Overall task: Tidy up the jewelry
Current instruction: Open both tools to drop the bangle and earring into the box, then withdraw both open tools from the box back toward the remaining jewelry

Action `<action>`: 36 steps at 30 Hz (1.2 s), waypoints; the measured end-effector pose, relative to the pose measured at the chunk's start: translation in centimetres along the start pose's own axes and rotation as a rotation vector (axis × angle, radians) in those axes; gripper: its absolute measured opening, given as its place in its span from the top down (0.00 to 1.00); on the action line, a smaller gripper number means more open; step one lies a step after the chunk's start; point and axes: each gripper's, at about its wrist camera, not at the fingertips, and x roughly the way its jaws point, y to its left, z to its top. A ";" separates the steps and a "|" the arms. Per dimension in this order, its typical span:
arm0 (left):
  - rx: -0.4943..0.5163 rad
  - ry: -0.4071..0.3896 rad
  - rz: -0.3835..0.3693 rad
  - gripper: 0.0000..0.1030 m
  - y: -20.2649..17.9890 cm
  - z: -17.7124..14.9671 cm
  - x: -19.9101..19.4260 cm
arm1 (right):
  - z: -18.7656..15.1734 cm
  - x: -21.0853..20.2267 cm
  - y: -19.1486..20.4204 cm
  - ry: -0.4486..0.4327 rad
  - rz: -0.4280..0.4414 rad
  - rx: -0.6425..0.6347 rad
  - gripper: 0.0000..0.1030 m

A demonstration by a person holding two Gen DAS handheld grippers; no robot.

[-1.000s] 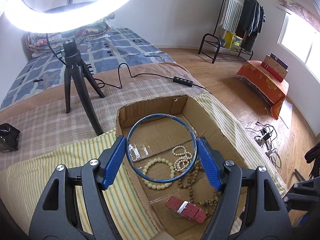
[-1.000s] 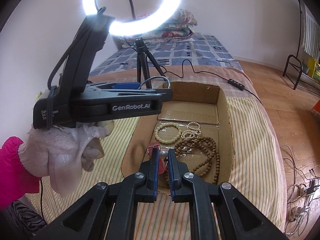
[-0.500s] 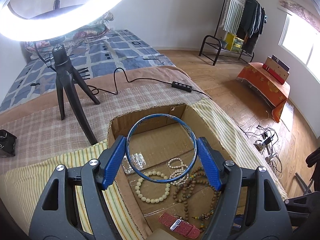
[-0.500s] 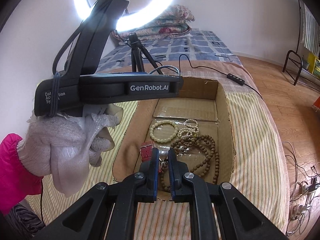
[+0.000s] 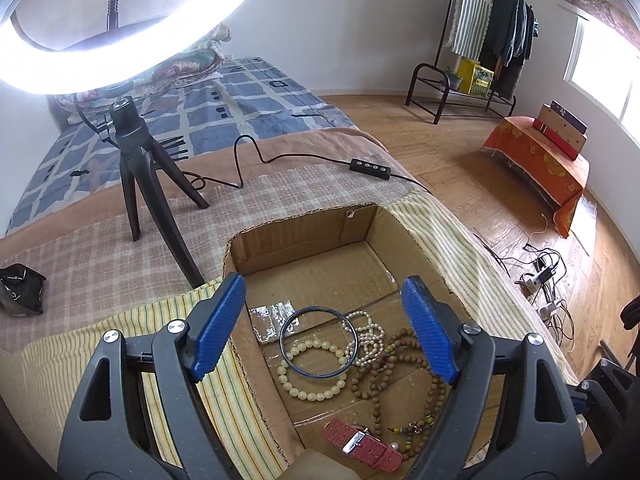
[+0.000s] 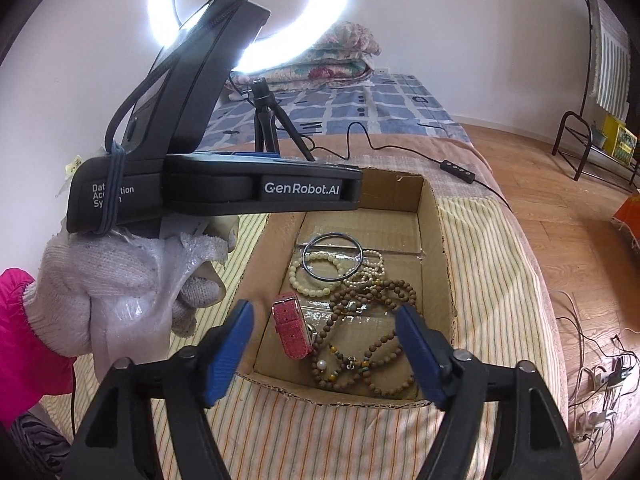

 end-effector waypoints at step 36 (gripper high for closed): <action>0.015 -0.068 0.047 0.19 0.9 -0.4 -8.8 | -0.5 -4.5 1.0 -0.069 -0.084 0.054 0.00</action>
